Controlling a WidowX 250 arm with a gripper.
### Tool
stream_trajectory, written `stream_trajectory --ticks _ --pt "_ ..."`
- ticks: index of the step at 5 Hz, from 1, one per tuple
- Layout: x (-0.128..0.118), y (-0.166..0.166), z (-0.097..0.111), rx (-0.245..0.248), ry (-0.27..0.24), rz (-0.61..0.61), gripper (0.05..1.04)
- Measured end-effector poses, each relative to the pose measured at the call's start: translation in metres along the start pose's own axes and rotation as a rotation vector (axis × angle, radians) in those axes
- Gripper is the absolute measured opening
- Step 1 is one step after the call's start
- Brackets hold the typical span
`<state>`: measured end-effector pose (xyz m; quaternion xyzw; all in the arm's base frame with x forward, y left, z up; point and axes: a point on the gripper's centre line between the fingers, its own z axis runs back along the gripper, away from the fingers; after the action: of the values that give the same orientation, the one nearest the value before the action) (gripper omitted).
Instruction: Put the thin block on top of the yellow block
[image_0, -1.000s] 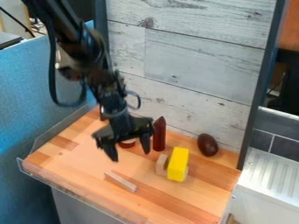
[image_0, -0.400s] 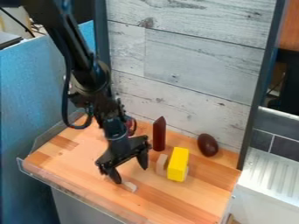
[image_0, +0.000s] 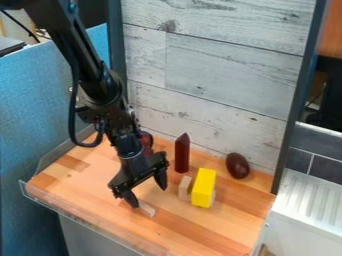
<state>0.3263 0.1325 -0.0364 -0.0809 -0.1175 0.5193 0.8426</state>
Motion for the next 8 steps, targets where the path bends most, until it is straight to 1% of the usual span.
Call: stream_trajectory --ticks 1,2,3,4,5,6,7,8 --pt "-0.005 0.007 0.0 0.047 0.029 0.024 1.001" --pt "-0.008 0.011 0.0 0.059 0.047 0.028 1.0" --pt "-0.009 0.011 0.0 0.063 0.053 0.038 1.0" --pt "-0.004 0.012 0.0 0.069 0.021 0.028 0.948" --pt "0.003 0.016 -0.009 0.084 -0.021 0.003 0.653" --pt "0.006 0.016 -0.011 0.087 -0.049 -0.002 0.342" --pt "0.003 0.016 -0.01 0.076 -0.046 -0.004 0.167" --pt "-0.007 0.009 0.001 0.074 -0.021 -0.123 0.15"
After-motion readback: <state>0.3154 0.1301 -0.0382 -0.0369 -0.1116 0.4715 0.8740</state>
